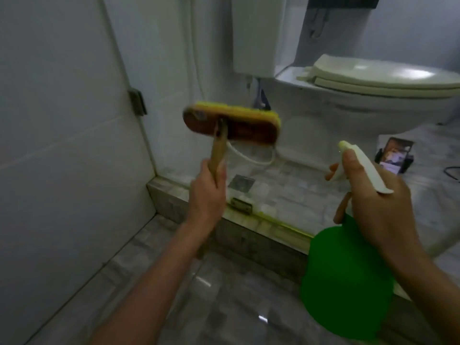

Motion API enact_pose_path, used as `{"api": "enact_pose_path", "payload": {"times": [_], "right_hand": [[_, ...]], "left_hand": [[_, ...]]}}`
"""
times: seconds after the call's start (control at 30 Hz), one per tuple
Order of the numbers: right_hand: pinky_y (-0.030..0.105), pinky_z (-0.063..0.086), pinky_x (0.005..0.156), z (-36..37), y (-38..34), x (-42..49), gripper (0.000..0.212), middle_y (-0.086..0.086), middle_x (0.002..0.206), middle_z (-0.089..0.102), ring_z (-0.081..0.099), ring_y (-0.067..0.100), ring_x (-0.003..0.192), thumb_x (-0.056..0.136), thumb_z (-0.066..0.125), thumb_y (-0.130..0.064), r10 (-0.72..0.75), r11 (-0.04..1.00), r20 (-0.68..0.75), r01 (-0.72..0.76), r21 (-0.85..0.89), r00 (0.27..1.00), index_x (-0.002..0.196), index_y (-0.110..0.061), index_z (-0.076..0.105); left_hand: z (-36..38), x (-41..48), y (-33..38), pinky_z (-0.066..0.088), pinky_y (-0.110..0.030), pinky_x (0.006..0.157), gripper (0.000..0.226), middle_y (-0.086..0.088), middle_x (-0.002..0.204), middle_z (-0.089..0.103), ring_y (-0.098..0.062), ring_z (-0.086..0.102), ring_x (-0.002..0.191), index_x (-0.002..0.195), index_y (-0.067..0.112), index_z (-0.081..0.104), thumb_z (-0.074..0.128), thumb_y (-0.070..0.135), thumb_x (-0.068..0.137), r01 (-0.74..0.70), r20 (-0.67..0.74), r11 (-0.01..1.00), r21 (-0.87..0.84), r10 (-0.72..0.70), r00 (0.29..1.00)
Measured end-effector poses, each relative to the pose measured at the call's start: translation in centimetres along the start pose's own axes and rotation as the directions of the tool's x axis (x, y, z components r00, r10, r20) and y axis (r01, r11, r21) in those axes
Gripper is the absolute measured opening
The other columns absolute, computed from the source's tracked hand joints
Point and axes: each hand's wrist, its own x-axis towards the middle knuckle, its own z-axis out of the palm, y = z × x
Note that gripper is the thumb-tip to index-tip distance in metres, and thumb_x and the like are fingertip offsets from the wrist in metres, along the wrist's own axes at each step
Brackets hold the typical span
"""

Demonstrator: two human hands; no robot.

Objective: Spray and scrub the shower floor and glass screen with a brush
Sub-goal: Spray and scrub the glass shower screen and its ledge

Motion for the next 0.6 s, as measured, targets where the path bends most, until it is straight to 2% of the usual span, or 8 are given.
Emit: {"api": "enact_pose_path", "payload": {"times": [0.1, 0.17, 0.23, 0.3, 0.37, 0.43, 0.53, 0.6], "right_hand": [[0.043, 0.049, 0.050, -1.1, 0.3, -0.3, 0.042, 0.014, 0.082, 0.070, 0.059, 0.017, 0.036, 0.101, 0.046, -0.049, -0.035, 0.999, -0.024, 0.035, -0.004, 0.999, 0.085, -0.017, 0.068], [0.044, 0.050, 0.048, -2.0, 0.4, -0.6, 0.037, 0.016, 0.079, 0.070, 0.059, 0.019, 0.036, 0.097, 0.046, -0.058, -0.038, 0.999, -0.038, 0.039, 0.018, 0.999, 0.078, -0.033, 0.067], [0.045, 0.050, 0.049, -2.8, 0.1, -0.9, 0.039, 0.017, 0.073, 0.069, 0.059, 0.020, 0.035, 0.087, 0.044, -0.071, -0.013, 0.998, -0.040, 0.015, 0.059, 0.999, 0.074, -0.044, 0.068], [0.047, 0.052, 0.052, -3.2, 0.2, -1.3, 0.039, 0.018, 0.070, 0.068, 0.058, 0.020, 0.035, 0.082, 0.044, -0.080, 0.004, 0.998, -0.020, -0.003, 0.070, 1.000, 0.075, -0.051, 0.068], [0.051, 0.053, 0.052, -3.3, 0.4, -1.8, 0.037, 0.019, 0.070, 0.067, 0.058, 0.020, 0.035, 0.083, 0.045, -0.076, 0.009, 0.997, -0.006, -0.008, 0.070, 1.000, 0.075, -0.049, 0.069], [0.054, 0.054, 0.054, -3.4, 0.6, -2.0, 0.036, 0.018, 0.071, 0.068, 0.060, 0.022, 0.036, 0.085, 0.044, -0.070, 0.019, 0.999, -0.006, -0.019, 0.051, 1.000, 0.075, -0.048, 0.070], [0.055, 0.055, 0.056, -3.5, 0.6, -1.9, 0.034, 0.015, 0.069, 0.068, 0.063, 0.025, 0.044, 0.086, 0.045, -0.068, 0.017, 0.999, -0.021, -0.016, 0.048, 1.000, 0.073, -0.050, 0.070], [0.055, 0.054, 0.057, -3.6, 0.7, -1.4, 0.036, 0.013, 0.069, 0.068, 0.065, 0.025, 0.047, 0.087, 0.046, -0.067, 0.027, 0.999, -0.030, -0.026, 0.040, 0.999, 0.072, -0.046, 0.071]], "left_hand": [[0.5, 4.5, 5.0, 0.034, -0.016, 0.038, 0.026, 0.007, 0.058, 0.043, -0.002, 0.045, 0.045, 0.095, 0.018, 0.046, 0.032, 0.040, 0.100, -0.045, -0.158, 0.986, -0.162, 0.019, 0.987], [3.0, 2.3, 4.8, 0.032, -0.017, 0.039, 0.026, 0.007, 0.056, 0.041, -0.004, 0.043, 0.042, 0.097, 0.018, 0.045, 0.032, 0.040, 0.100, -0.053, -0.149, 0.977, -0.207, 0.021, 0.989], [6.1, -3.1, 1.6, 0.033, -0.021, 0.040, 0.030, 0.008, 0.055, 0.042, -0.004, 0.042, 0.041, 0.097, 0.019, 0.046, 0.030, 0.045, 0.098, 0.013, -0.061, 0.981, -0.192, -0.025, 0.998], [7.8, -9.2, -1.9, 0.032, -0.023, 0.040, 0.033, 0.007, 0.054, 0.043, -0.004, 0.041, 0.040, 0.095, 0.023, 0.048, 0.030, 0.051, 0.093, 0.159, 0.091, 0.975, -0.155, -0.146, 0.985], [8.1, -13.1, -4.0, 0.033, -0.024, 0.042, 0.037, 0.007, 0.055, 0.046, -0.004, 0.043, 0.041, 0.092, 0.023, 0.049, 0.029, 0.055, 0.089, 0.230, 0.183, 0.971, -0.063, -0.215, 0.959], [7.6, -13.3, -3.8, 0.033, -0.026, 0.043, 0.041, 0.006, 0.055, 0.047, -0.006, 0.045, 0.041, 0.094, 0.019, 0.050, 0.029, 0.055, 0.089, 0.208, 0.163, 0.977, -0.037, -0.200, 0.966], [6.9, -8.3, 0.6, 0.029, -0.016, 0.036, 0.040, 0.004, 0.054, 0.045, -0.008, 0.045, 0.040, 0.100, 0.014, 0.049, 0.030, 0.048, 0.094, 0.090, 0.034, 0.984, -0.153, -0.086, 0.996], [7.1, -4.7, 4.2, 0.033, -0.017, 0.036, 0.043, 0.001, 0.055, 0.048, -0.009, 0.046, 0.041, 0.103, 0.010, 0.049, 0.029, 0.047, 0.095, 0.003, -0.027, 0.976, -0.218, -0.009, 1.000]]}}
